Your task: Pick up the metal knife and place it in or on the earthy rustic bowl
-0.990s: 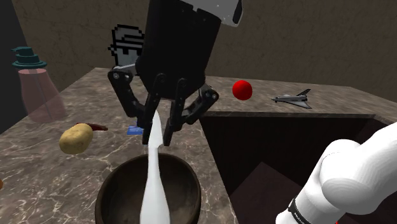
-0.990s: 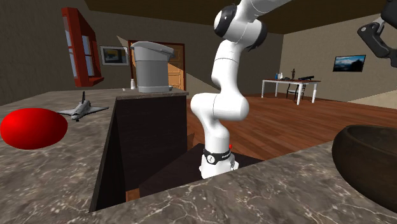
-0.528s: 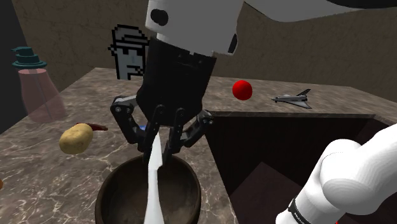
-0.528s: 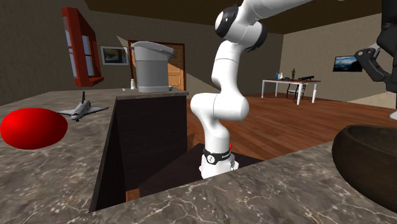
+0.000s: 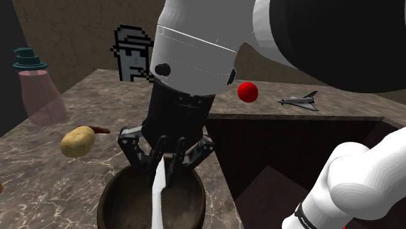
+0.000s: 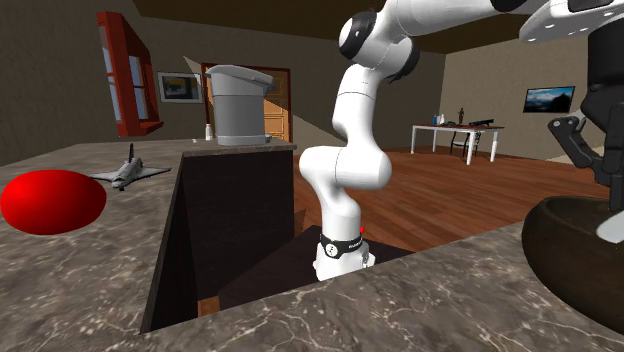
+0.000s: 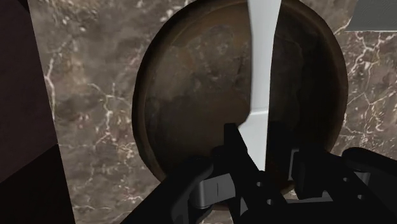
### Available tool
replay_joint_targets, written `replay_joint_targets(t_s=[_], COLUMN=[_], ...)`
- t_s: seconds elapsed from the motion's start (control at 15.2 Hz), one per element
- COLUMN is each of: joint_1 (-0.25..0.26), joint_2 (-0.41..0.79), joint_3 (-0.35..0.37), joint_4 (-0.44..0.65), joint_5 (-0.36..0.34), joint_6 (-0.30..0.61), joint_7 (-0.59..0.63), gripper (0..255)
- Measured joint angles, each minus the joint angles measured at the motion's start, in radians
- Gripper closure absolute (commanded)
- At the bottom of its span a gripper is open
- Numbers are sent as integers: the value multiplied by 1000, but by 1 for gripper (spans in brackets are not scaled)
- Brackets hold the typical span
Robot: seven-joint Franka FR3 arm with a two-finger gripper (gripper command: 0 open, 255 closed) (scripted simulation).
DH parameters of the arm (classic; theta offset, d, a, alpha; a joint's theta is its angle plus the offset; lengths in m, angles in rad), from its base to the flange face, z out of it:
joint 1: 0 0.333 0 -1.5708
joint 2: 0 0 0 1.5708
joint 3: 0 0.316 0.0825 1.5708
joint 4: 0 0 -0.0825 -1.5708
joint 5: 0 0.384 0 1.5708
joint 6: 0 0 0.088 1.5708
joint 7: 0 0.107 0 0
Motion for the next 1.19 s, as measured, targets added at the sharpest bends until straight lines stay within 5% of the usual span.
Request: replay_joint_targets(t_s=[0.46, 0.53, 0.92, 1.19], joint_1=[0, 0, 0, 0], joint_2=[2, 2, 2, -12], joint_3=[5, 5, 5, -31], joint_4=[-11, -11, -11, 70], joint_5=[1, 1, 1, -7], joint_6=[14, 14, 14, -83], joint_7=[0, 0, 0, 0], gripper=[255, 0, 0, 0])
